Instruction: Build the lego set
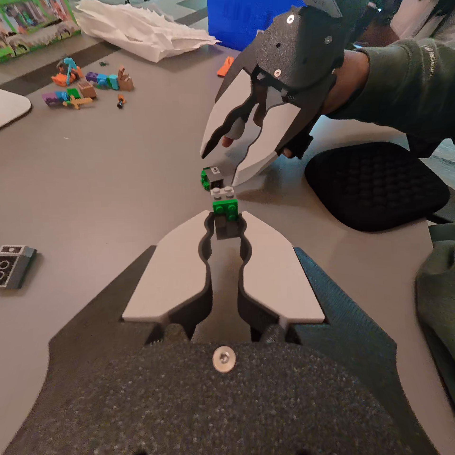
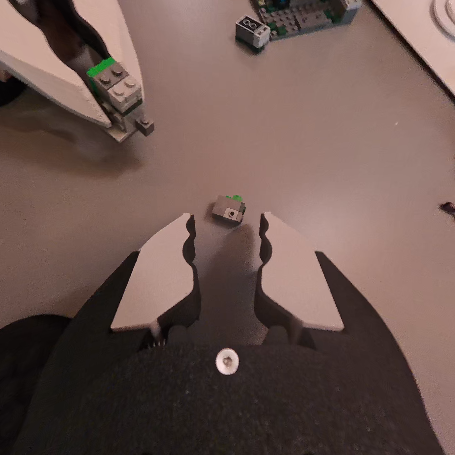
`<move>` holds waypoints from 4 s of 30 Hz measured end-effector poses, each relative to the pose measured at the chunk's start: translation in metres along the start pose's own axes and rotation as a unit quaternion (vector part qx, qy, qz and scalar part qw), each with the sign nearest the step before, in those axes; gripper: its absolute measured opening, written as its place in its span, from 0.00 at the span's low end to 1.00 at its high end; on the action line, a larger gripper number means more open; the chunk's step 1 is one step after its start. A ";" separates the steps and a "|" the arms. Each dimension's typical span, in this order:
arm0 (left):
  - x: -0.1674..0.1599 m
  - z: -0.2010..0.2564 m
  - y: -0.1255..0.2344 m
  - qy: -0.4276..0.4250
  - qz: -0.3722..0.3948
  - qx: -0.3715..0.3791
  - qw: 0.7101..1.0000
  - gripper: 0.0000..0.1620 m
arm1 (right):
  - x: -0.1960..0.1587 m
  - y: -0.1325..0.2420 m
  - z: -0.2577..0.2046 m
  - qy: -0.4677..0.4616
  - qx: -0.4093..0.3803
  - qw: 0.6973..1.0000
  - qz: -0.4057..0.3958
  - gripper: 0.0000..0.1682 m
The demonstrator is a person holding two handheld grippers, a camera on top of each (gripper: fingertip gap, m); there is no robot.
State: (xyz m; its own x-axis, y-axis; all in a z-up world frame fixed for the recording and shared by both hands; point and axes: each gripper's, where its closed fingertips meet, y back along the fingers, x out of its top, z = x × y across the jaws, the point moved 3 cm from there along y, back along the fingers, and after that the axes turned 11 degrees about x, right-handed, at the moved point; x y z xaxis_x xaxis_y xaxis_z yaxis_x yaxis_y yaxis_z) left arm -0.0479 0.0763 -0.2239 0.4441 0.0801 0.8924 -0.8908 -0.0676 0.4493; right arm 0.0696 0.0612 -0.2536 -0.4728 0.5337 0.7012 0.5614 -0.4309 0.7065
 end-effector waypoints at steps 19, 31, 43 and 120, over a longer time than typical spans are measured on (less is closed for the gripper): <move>-0.023 0.001 -0.019 -0.045 -0.088 0.062 0.993 0.11 | 0.049 -0.010 -0.021 0.102 -0.051 0.992 -0.047 0.15; -0.025 -0.002 -0.020 -0.042 -0.095 0.083 0.991 0.11 | 0.060 -0.021 -0.037 0.132 -0.083 0.983 -0.100 0.15; -0.026 -0.003 -0.019 -0.044 -0.095 0.083 0.991 0.11 | 0.065 -0.015 -0.053 0.071 0.010 0.997 -0.036 0.19; -0.036 -0.007 -0.010 -0.069 -0.098 0.018 0.993 0.11 | 0.076 -0.034 -0.056 0.247 0.220 0.938 -0.106 0.11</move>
State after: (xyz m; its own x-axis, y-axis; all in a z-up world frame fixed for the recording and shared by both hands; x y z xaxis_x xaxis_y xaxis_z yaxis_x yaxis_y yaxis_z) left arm -0.0552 0.0812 -0.2608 0.6197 -0.0419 0.7837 -0.7831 -0.0997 0.6139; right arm -0.0235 0.0762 -0.2189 -0.8016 0.1246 0.5847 0.5934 0.0465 0.8036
